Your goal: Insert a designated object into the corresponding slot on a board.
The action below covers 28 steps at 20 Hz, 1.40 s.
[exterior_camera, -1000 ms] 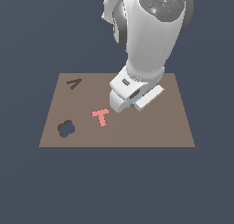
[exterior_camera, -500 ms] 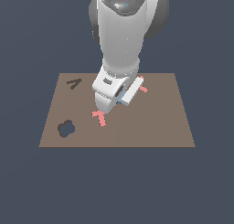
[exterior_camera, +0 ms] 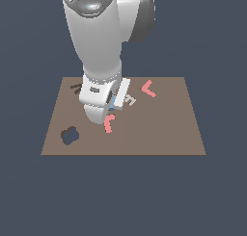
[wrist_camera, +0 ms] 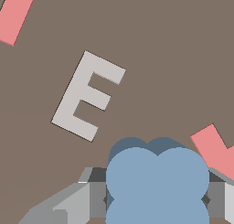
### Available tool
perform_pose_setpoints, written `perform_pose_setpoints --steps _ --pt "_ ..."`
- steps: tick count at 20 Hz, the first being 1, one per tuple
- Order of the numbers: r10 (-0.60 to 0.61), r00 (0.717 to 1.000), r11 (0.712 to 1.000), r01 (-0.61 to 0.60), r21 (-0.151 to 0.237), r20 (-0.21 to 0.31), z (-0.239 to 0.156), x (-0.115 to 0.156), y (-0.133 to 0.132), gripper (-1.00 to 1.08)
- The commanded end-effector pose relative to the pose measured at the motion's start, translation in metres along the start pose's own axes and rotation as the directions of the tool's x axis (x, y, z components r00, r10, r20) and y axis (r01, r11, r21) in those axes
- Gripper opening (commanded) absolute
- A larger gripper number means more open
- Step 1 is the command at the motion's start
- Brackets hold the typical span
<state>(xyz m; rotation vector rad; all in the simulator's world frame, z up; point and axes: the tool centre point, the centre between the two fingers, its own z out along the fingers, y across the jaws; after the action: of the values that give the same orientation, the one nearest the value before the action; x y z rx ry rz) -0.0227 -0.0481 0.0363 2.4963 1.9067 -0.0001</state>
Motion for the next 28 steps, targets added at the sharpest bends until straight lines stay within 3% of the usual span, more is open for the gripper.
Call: perform_pose_setpoints --steps 1,6,10,19,28 --pt "-0.076 0.997 0.997 0.076 -0.001 0.000 -0.001 -0.012 0.008 -1.00" --pt "-0.222 0.975 0.975 0.222 -0.001 0.000 -0.001 -0.035 0.026 -1.00" --pt "-0.338 0.941 0.941 0.338 -0.001 0.001 -0.002 -0.052 0.043 -1.00" --pt "-0.566 0.824 0.824 0.566 0.000 0.001 -0.003 -0.078 0.087 -1.00" --pt "-0.704 0.711 0.711 0.704 0.000 0.001 -0.004 -0.087 0.120 -1.00"
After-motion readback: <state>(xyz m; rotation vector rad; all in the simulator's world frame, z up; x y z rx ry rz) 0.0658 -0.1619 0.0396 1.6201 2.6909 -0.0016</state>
